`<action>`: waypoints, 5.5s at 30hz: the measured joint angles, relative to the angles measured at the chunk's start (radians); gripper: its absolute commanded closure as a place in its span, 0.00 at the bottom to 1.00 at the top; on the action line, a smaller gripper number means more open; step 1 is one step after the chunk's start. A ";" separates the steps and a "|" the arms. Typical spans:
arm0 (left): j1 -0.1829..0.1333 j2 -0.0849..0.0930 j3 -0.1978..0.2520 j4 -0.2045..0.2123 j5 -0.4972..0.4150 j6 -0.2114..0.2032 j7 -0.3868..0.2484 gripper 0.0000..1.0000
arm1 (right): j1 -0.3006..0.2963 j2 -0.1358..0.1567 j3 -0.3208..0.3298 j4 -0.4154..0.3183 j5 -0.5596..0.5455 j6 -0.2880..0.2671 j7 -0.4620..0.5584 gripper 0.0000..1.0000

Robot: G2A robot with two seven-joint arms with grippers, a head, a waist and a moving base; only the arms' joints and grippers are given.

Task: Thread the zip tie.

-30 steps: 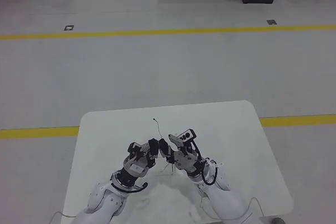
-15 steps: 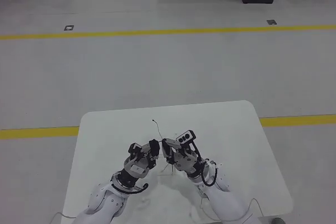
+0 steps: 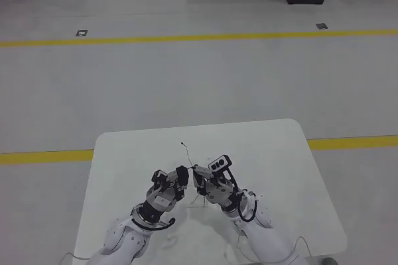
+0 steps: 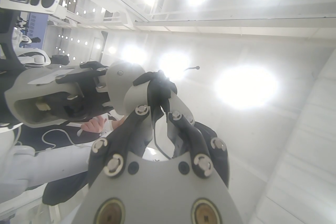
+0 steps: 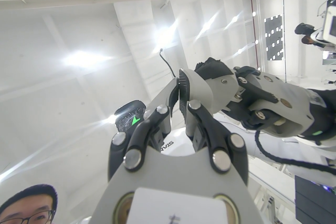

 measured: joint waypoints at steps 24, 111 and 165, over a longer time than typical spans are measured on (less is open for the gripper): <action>0.005 -0.005 -0.011 -0.019 0.005 -0.013 -0.008 1.00 | -0.026 0.000 0.023 0.017 -0.054 0.003 0.012 1.00; -0.020 -0.016 -0.221 -0.006 0.846 -0.113 0.015 1.00 | -0.179 0.048 0.484 -0.033 -0.248 -0.081 -0.064 0.00; -0.026 -0.051 -0.404 -0.141 0.948 -0.113 -0.022 1.00 | -0.215 0.051 0.654 -0.047 -0.394 -0.081 -0.176 0.00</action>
